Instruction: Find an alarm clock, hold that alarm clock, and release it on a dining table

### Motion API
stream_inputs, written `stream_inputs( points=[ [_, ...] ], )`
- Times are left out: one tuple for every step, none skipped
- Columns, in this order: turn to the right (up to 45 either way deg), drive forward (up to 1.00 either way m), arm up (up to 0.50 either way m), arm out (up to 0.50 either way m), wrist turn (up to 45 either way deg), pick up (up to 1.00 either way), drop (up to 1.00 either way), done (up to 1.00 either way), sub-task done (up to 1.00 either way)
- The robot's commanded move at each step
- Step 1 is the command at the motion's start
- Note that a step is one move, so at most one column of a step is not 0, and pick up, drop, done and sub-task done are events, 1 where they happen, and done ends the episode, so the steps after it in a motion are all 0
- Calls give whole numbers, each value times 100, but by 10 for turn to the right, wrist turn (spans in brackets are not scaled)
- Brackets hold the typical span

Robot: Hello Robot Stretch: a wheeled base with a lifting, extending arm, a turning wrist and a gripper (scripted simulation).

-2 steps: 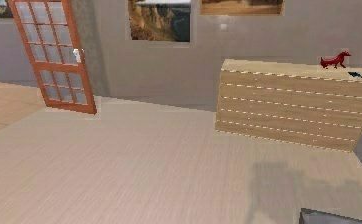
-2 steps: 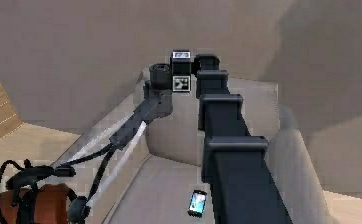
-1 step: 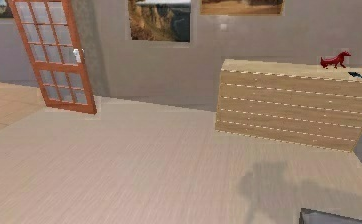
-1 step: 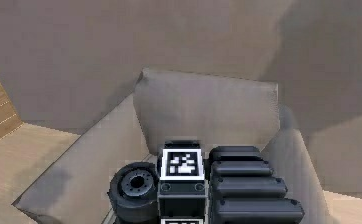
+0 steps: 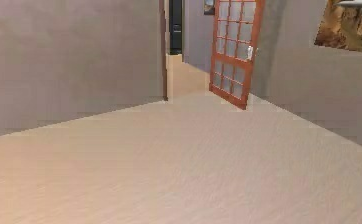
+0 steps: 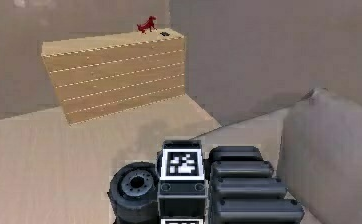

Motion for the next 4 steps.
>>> stream_inputs(
  points=[
    [-270, 0, 0, 0, 0, 0, 0, 0, 0],
    [0, 15, 0, 0, 0, 0, 0, 0, 0],
    [-450, 0, 0, 0, 0, 0, 0, 0, 0],
    [-420, 0, 0, 0, 0, 0, 0, 0, 0]
  ],
)
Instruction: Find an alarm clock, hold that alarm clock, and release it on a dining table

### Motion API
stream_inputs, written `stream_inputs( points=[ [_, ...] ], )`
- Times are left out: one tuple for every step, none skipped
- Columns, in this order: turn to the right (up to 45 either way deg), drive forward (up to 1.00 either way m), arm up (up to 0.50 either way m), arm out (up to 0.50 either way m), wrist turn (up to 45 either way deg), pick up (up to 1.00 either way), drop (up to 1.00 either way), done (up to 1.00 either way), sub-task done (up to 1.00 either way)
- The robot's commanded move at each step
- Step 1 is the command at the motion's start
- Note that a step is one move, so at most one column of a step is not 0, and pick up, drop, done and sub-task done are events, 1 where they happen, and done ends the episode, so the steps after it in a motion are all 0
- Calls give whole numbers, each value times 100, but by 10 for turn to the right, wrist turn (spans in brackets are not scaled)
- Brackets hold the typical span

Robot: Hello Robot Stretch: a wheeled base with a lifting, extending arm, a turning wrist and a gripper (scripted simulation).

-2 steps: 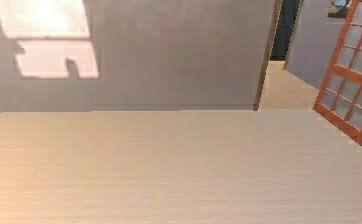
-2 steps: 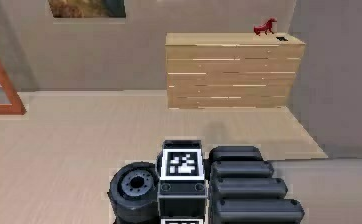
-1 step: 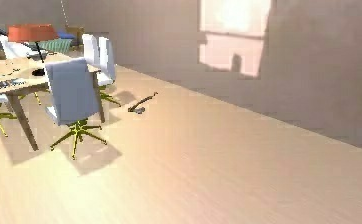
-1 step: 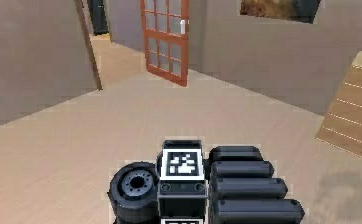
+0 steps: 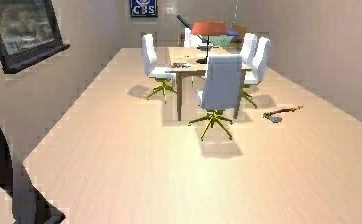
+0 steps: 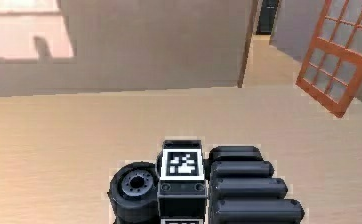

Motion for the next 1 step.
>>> stream_inputs(
  points=[
    [0, 60, 0, 0, 0, 0, 0, 0, 0]
  ],
)
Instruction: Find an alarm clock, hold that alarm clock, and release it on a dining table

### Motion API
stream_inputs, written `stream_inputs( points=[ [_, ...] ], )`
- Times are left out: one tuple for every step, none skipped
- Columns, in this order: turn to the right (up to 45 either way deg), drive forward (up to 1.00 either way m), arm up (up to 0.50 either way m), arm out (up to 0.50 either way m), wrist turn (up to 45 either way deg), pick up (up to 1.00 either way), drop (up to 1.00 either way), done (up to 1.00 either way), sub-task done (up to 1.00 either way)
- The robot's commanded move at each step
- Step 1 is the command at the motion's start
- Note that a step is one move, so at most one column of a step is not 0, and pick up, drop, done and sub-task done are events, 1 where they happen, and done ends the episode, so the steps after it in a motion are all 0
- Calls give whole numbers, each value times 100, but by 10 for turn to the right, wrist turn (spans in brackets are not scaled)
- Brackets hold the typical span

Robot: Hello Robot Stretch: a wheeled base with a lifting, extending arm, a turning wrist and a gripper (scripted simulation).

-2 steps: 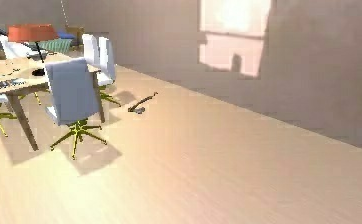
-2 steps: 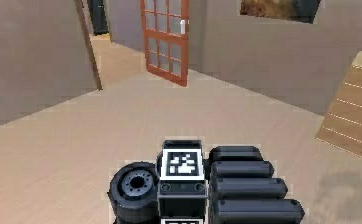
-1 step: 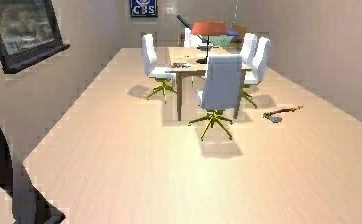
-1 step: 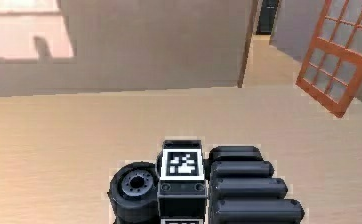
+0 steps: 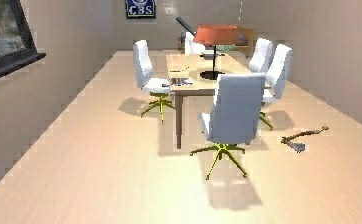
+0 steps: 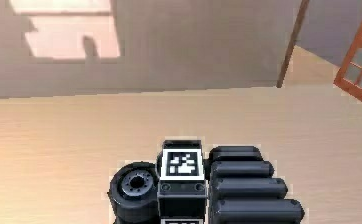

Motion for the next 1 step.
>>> stream_inputs(
  points=[
    [-180, 0, 0, 0, 0, 0, 0, 0, 0]
  ],
)
